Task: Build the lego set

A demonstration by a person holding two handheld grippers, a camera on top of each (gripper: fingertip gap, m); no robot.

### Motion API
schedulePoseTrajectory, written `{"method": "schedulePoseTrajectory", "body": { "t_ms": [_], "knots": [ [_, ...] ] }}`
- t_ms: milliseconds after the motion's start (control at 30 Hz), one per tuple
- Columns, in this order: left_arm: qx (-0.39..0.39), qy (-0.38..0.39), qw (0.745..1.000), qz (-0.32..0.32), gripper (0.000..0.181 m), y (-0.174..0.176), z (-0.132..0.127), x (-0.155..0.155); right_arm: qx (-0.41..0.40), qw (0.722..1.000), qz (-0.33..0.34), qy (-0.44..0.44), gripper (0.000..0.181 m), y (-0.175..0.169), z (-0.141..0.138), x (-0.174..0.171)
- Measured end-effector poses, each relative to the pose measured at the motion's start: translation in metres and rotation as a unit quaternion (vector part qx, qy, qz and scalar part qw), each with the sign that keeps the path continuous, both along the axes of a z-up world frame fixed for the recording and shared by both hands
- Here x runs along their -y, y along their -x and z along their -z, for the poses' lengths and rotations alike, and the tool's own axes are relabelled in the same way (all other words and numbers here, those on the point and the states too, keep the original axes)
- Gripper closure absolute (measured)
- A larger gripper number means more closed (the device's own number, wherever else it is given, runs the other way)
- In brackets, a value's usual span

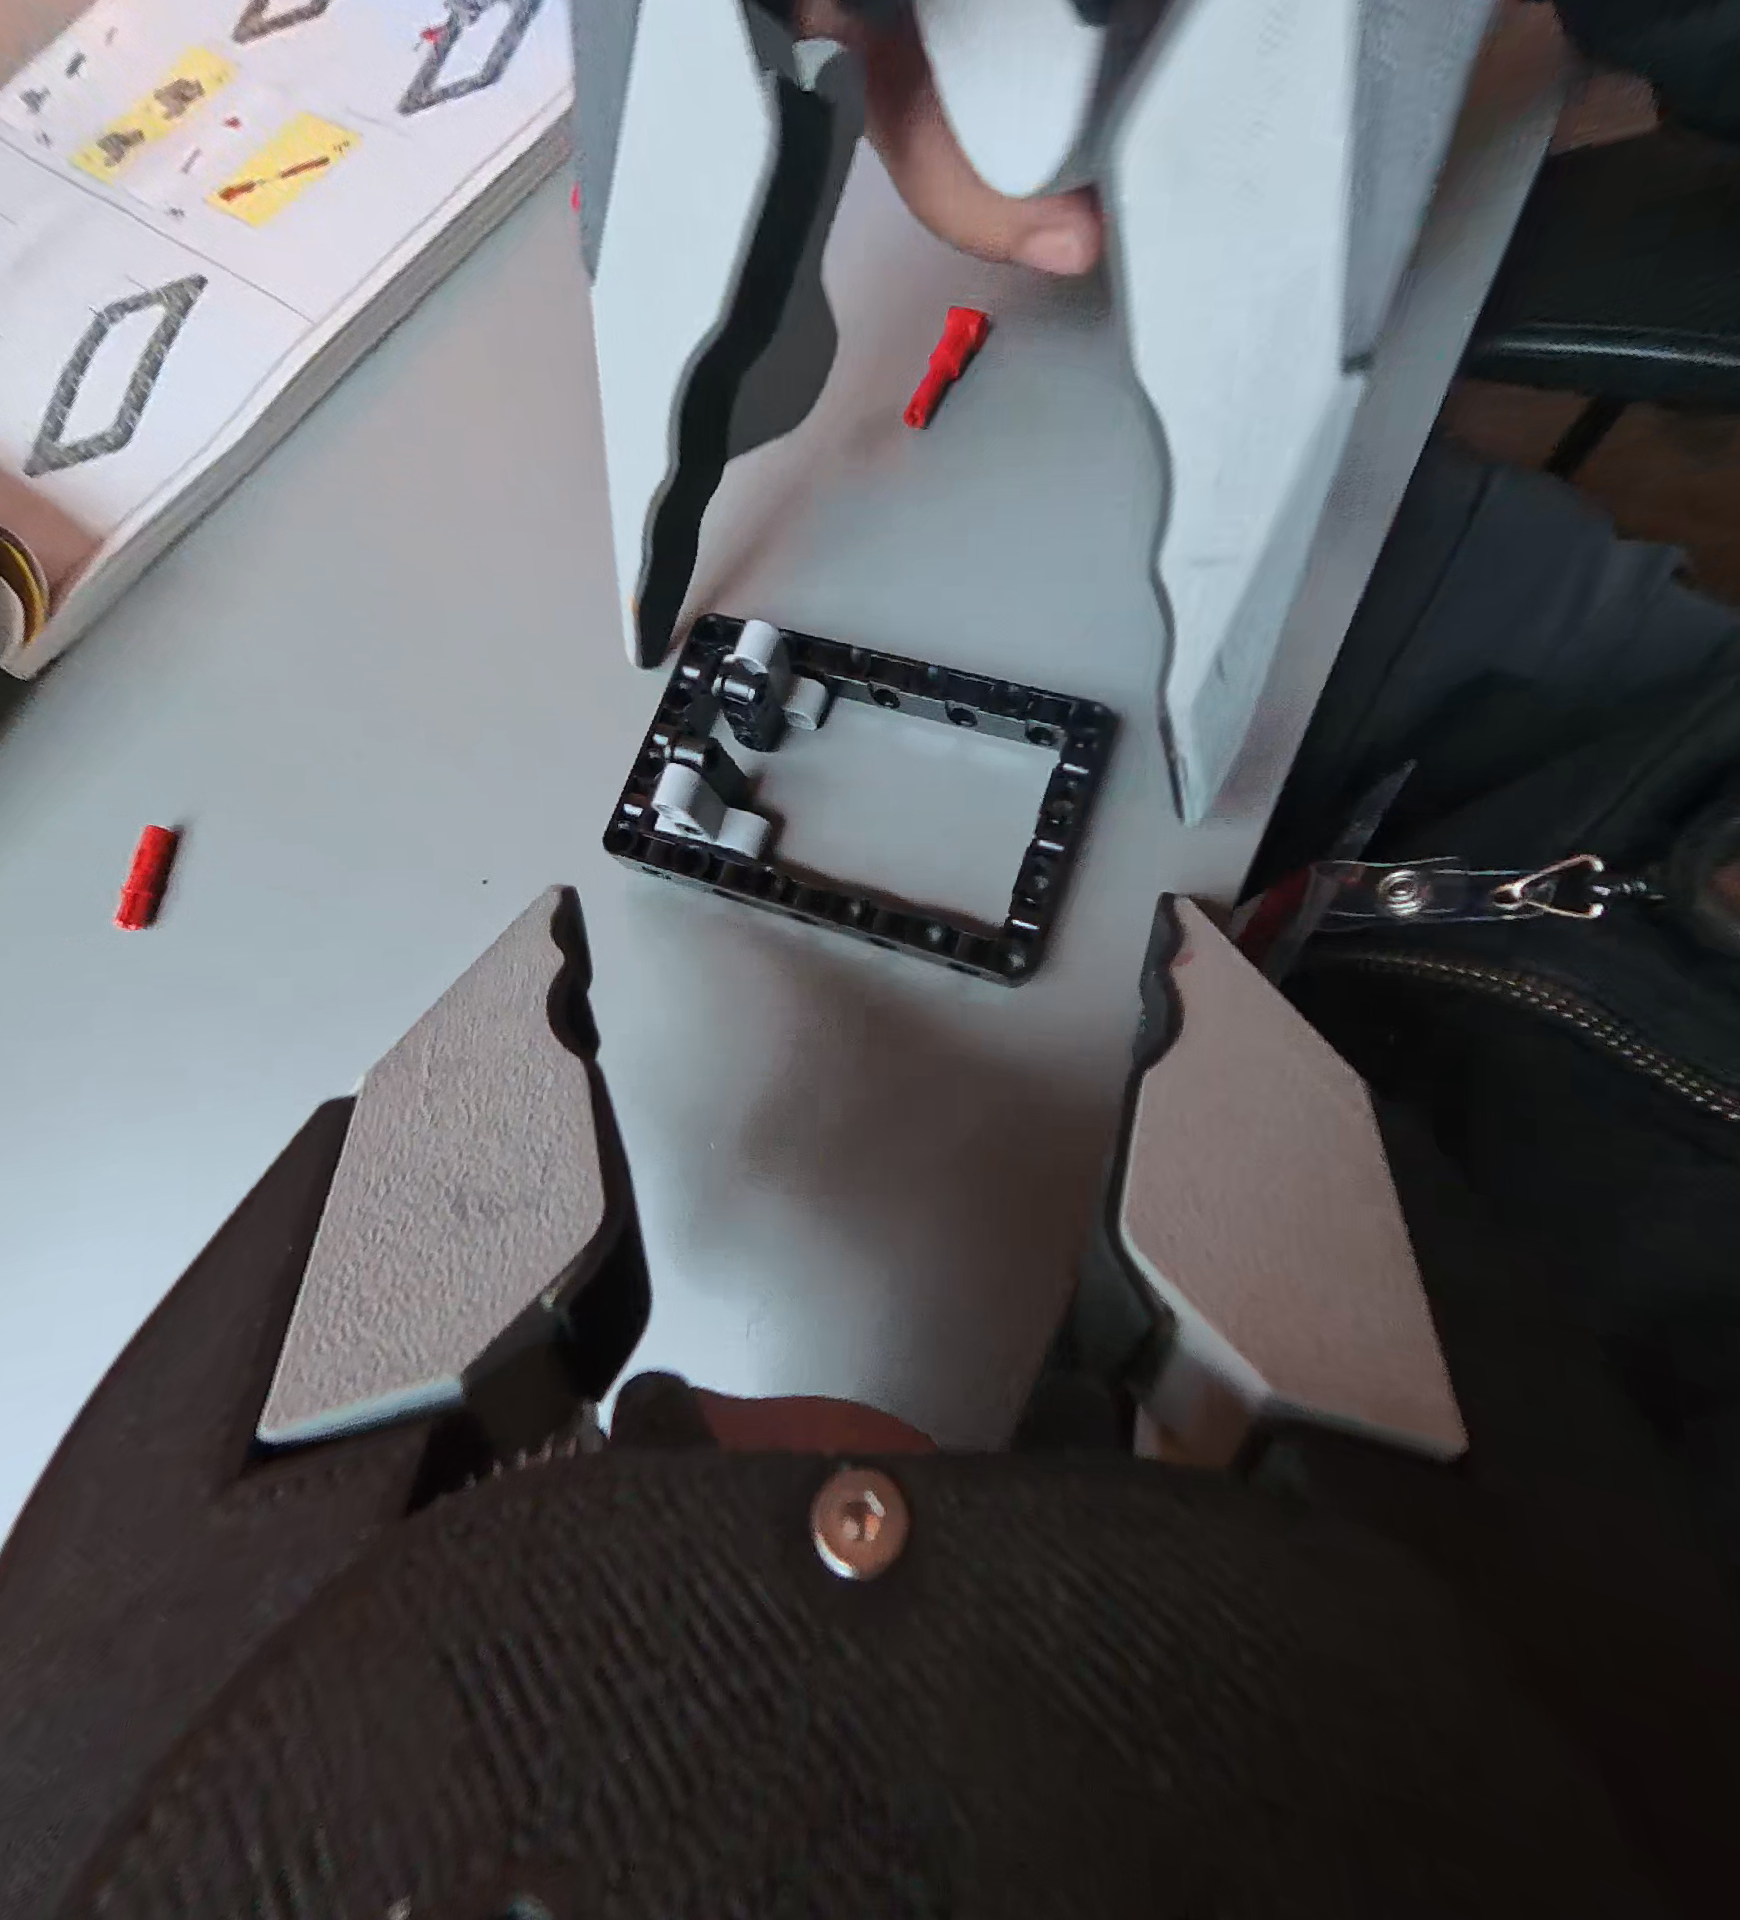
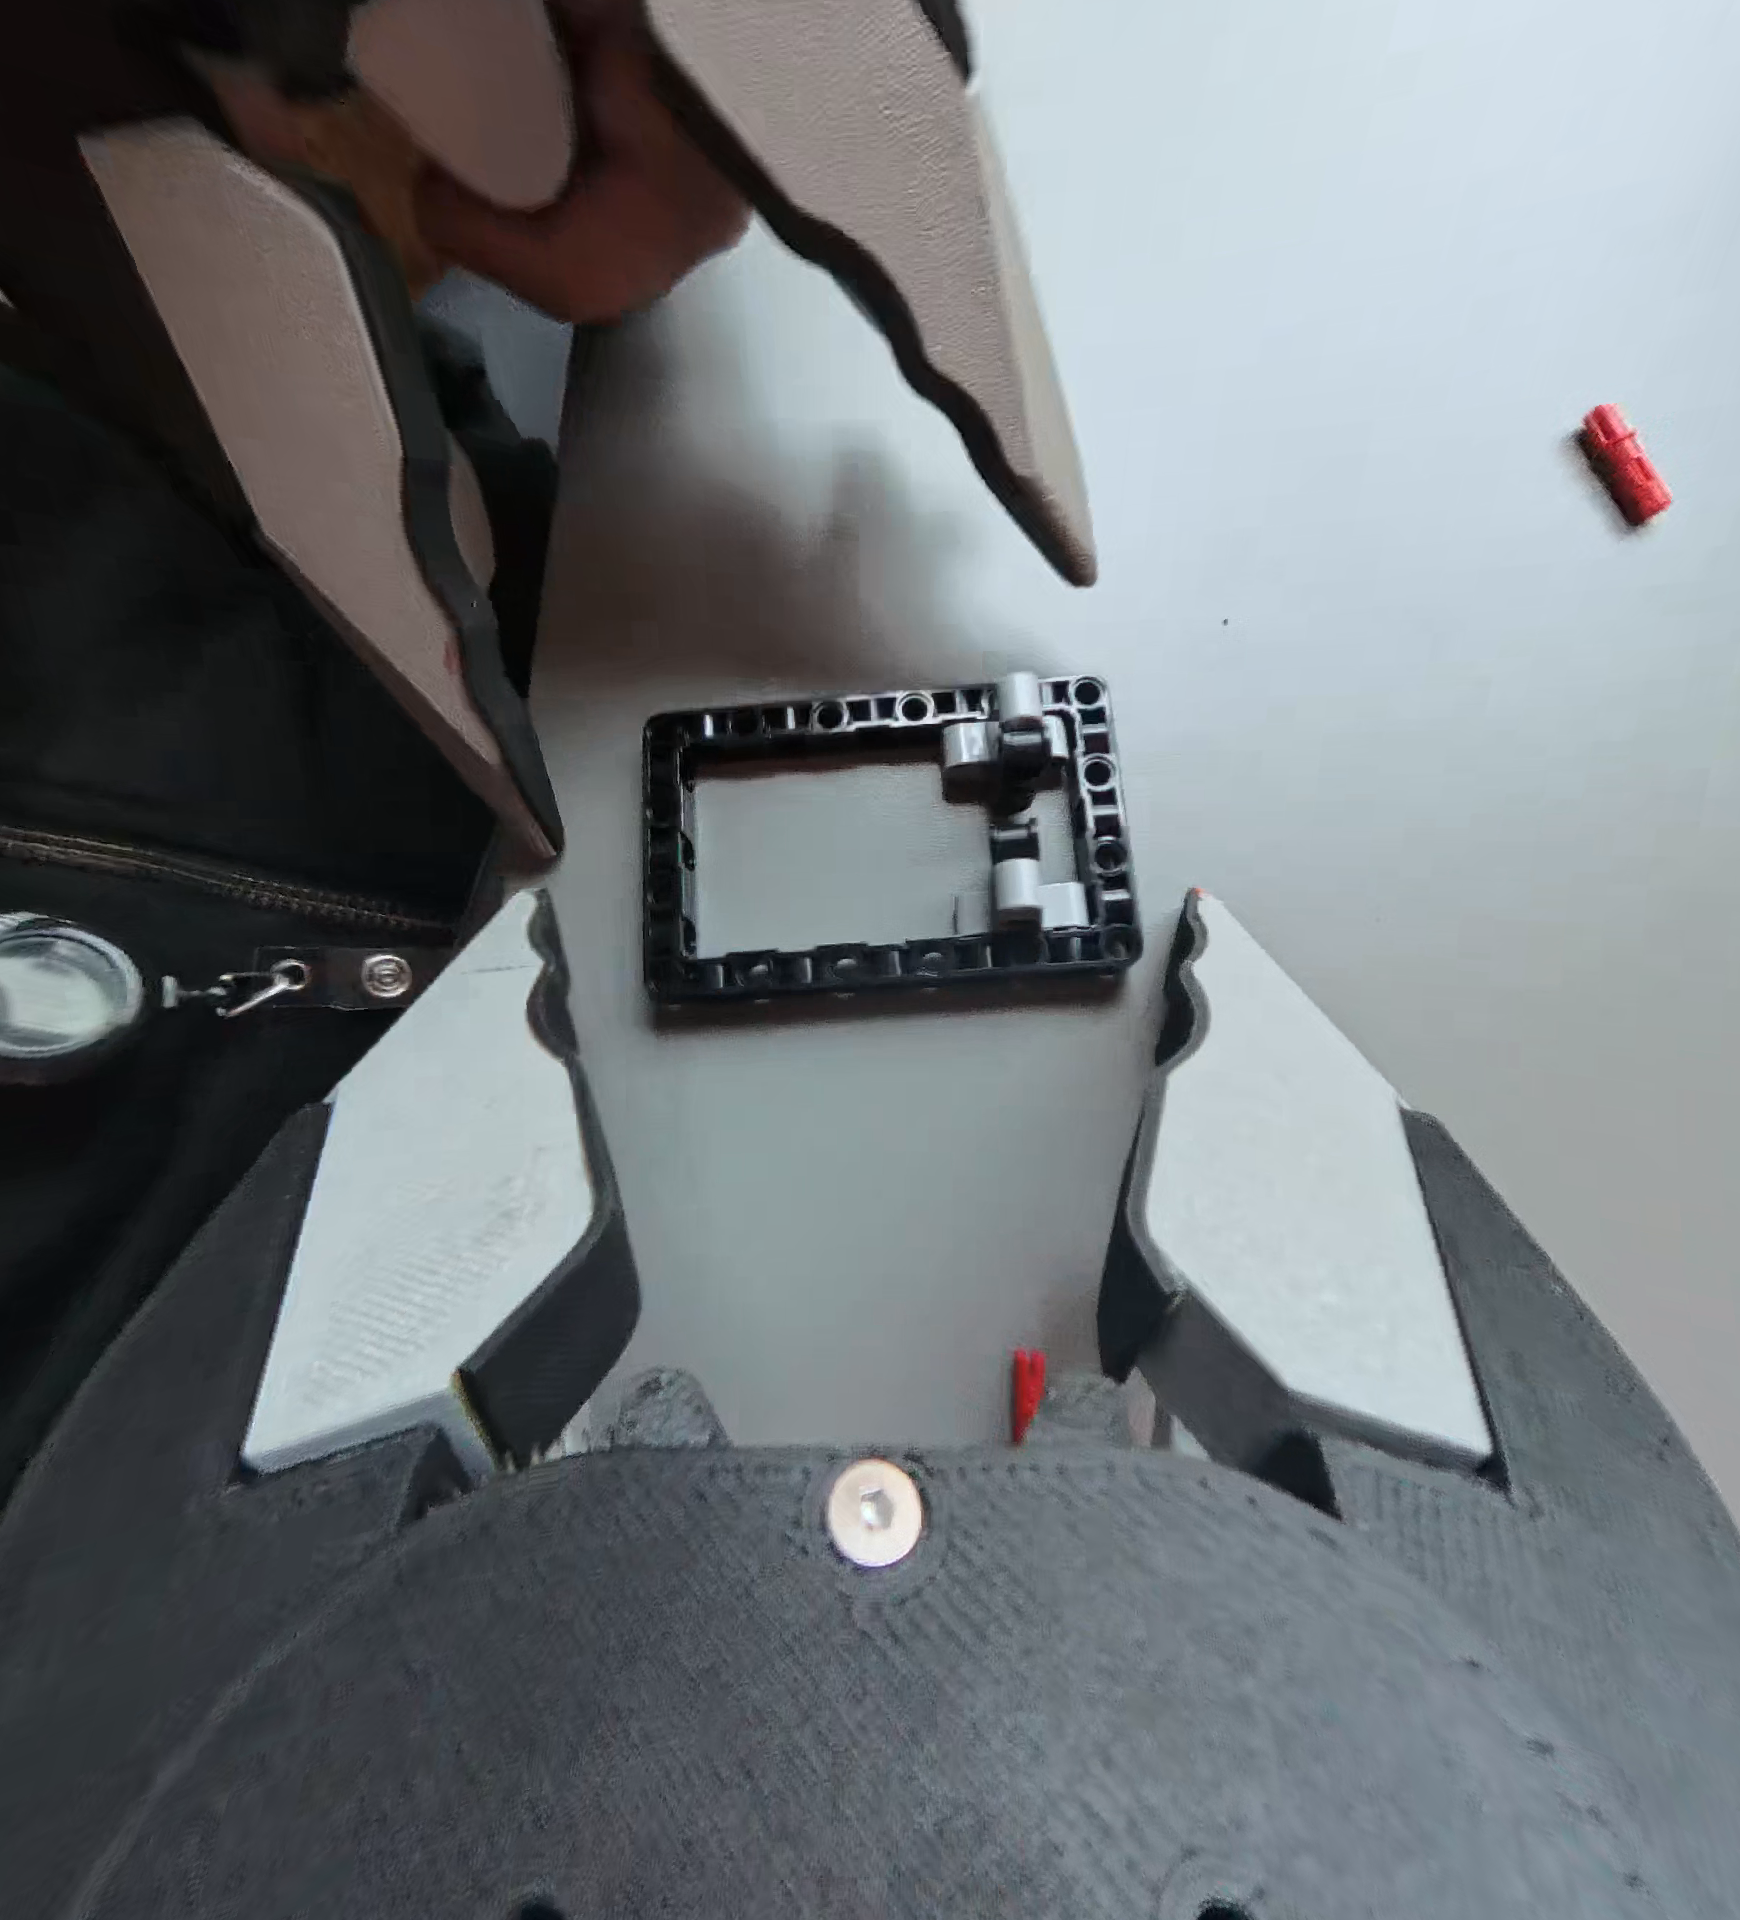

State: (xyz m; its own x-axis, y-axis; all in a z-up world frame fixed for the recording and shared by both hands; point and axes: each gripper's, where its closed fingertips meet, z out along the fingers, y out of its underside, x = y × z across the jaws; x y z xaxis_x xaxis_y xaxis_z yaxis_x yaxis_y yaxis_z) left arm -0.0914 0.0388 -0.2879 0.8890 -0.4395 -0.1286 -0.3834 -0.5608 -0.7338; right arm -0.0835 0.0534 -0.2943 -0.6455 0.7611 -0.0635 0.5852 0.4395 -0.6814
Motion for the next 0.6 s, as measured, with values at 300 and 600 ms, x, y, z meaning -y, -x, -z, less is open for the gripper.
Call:
{"method": "schedulePoseTrajectory", "body": {
  "t_ms": [300,600],
  "knots": [
    [0.106,0.037,0.994,-0.001,0.094,0.018,-0.005,0.004,-0.085,0.995,-0.026,-0.039,0.087,0.001,-0.003,0.005],
    [0.257,0.108,0.951,0.134,0.161,0.002,-0.02,-0.002,-0.264,0.937,-0.033,-0.225,0.088,0.01,-0.03,-0.003]
  ]
}}
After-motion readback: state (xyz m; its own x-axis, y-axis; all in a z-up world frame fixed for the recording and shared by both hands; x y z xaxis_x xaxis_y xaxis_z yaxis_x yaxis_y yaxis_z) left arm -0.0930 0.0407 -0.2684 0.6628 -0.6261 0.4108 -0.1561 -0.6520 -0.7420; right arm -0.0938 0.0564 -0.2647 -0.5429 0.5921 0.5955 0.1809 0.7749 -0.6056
